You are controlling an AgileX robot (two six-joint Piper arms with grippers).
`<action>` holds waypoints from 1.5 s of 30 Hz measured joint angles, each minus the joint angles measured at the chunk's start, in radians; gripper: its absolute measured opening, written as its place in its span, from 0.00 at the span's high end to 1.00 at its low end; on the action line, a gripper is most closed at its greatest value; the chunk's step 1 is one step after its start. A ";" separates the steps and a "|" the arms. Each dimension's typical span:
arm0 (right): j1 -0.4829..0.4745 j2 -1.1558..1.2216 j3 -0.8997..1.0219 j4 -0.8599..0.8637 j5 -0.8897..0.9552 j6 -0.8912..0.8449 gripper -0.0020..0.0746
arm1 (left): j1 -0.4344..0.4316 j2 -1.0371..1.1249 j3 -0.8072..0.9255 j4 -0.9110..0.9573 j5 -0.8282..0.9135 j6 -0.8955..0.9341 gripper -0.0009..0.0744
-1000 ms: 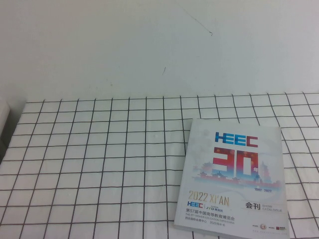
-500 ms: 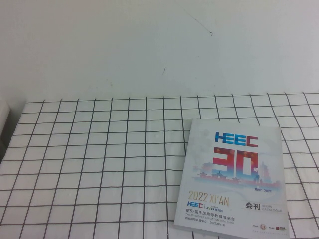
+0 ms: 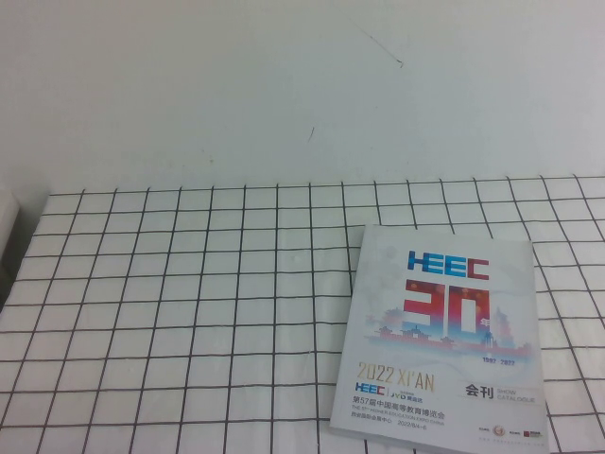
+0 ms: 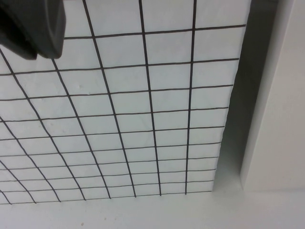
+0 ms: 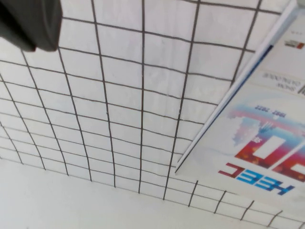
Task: Close book
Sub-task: 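Close the open booklet and leave it lying on the table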
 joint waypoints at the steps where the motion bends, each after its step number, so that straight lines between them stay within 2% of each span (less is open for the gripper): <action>1: 0.000 0.000 0.000 0.000 0.000 0.024 0.98 | 0.000 0.000 0.000 0.000 0.000 0.000 0.99; 6: 0.000 0.000 0.000 0.002 0.000 0.154 0.98 | 0.000 0.000 0.000 0.000 0.000 -0.003 0.99; 11: 0.000 0.000 0.000 0.004 0.002 0.184 0.98 | 0.000 0.000 0.000 -0.007 0.000 -0.003 0.99; 26: 0.000 0.000 0.000 0.083 0.002 0.169 0.98 | 0.000 0.000 0.000 -0.009 0.000 -0.003 0.99; 45: 0.000 0.000 0.000 0.089 0.002 0.163 0.98 | 0.000 0.000 0.000 -0.009 0.000 -0.003 0.99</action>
